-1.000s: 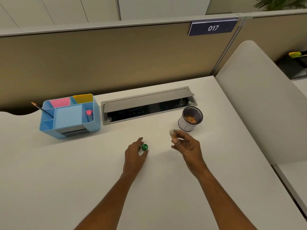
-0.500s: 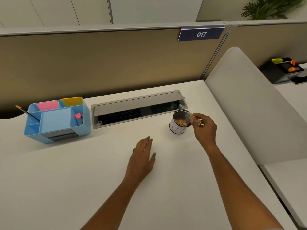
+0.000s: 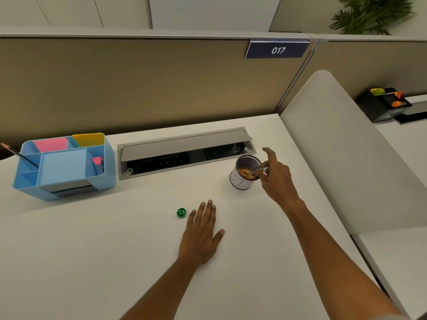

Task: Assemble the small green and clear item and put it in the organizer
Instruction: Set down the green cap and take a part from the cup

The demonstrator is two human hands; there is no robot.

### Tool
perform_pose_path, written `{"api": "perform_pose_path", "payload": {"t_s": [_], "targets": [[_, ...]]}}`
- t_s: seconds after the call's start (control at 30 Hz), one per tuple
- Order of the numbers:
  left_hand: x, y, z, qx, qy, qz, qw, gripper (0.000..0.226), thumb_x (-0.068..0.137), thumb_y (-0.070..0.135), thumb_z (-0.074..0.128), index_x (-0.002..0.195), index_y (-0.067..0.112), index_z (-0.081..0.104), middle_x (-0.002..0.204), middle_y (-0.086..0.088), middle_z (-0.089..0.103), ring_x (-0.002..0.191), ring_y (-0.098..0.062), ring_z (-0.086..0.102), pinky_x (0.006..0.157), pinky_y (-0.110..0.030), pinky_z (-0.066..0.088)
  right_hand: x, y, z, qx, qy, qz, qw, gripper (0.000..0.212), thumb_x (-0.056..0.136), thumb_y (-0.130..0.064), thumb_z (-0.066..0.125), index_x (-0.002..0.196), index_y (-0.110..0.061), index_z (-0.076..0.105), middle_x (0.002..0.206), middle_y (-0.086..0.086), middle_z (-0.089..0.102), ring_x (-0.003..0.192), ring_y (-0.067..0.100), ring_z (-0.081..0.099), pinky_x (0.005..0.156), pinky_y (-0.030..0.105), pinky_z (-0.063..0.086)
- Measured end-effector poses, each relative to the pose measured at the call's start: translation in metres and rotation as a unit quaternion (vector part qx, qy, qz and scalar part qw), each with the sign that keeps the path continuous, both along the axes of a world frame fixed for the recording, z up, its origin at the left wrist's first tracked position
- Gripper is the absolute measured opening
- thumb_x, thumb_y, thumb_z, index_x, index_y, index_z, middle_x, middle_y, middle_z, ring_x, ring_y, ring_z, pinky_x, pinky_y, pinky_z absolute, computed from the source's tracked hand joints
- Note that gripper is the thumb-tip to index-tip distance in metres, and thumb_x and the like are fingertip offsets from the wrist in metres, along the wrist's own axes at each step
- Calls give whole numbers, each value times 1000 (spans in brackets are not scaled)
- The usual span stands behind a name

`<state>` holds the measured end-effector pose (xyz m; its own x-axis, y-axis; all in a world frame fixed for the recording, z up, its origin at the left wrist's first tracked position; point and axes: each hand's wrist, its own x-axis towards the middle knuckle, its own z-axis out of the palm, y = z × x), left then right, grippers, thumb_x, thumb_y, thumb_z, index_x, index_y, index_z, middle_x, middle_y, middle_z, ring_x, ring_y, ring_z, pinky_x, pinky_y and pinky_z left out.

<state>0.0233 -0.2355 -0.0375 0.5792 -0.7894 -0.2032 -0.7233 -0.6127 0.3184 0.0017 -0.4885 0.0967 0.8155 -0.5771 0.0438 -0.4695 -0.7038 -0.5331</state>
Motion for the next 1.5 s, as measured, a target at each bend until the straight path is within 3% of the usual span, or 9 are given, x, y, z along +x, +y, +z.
{"api": "perform_pose_path", "payload": {"t_s": [0.13, 0.27, 0.5, 0.77, 0.9, 1.07, 1.2, 1.3, 1.5], "targets": [[0, 1, -2, 4, 4, -1, 1000, 77, 104, 59, 12, 161, 14, -14, 172, -5, -19, 158, -22, -18, 128, -43, -9, 3, -4, 3, -91, 9, 43, 995, 27, 95, -4, 69, 122, -4, 68, 109, 20, 73, 99, 39, 71, 81, 40, 55], [1, 1, -4, 5, 2, -2, 1000, 78, 104, 59, 11, 161, 14, -14, 172, -5, -18, 158, -23, -17, 128, -43, -8, 5, -2, 6, -70, 7, 50, 996, 43, 94, -5, 71, 135, -7, 56, 116, 20, 71, 103, 35, 69, 84, 43, 58], [0, 1, -3, 2, 4, -1, 1000, 78, 104, 60, 12, 162, 14, -13, 172, -5, -17, 158, -23, -17, 127, -43, -9, 2, -2, 6, -86, -6, 45, 995, 22, 97, -3, 67, 118, -2, 67, 111, 20, 70, 96, 37, 69, 77, 33, 52], [0, 1, -3, 2, 9, -1, 1000, 78, 103, 60, 12, 162, 14, -14, 172, -4, -19, 158, -22, -19, 127, -42, -11, -7, -2, 8, -63, -49, 28, 996, 27, 91, 4, 71, 117, -1, 69, 107, 19, 72, 89, 33, 69, 80, 40, 60], [0, 1, -2, -3, 20, 3, 1000, 78, 104, 60, 14, 162, 14, -12, 173, -4, -17, 158, -22, -18, 127, -42, -10, -12, 0, 4, -18, -67, 3, 998, 38, 89, 4, 73, 125, -5, 65, 102, 12, 72, 85, 23, 67, 80, 30, 58], [0, -4, 9, -10, 39, 13, 999, 76, 106, 52, 24, 163, 12, -5, 174, -8, -10, 159, -26, -11, 129, -45, -4, -18, 1, -6, 26, -101, -43, 994, 21, 87, 5, 74, 105, -5, 74, 100, 14, 76, 85, 31, 72, 79, 43, 63], [3, -7, 29, -98, 75, 58, 991, 64, 106, 37, 42, 161, 11, 21, 168, -12, 29, 156, -29, 24, 127, -42, 21, -20, 6, -10, 246, -177, -149, 941, 22, 89, -4, 76, 109, -11, 74, 99, 6, 76, 91, 26, 76, 84, 32, 62], [13, 2, 42, -188, 4, 86, 978, 51, 98, 26, 61, 145, 10, 50, 139, -13, 61, 128, -32, 56, 104, -44, 51, -21, 13, -10, 387, -241, -177, 872, 17, 92, 1, 72, 108, -3, 73, 98, 8, 75, 89, 21, 75, 83, 30, 65], [46, 44, 34, -246, 44, 230, 941, 65, 85, 31, 77, 141, 11, 51, 136, -12, 58, 123, -30, 51, 99, -43, 49, -21, 35, -8, 541, -277, -161, 777, 14, 94, 4, 67, 106, -2, 73, 108, 16, 75, 95, 24, 76, 91, 34, 63]]}}
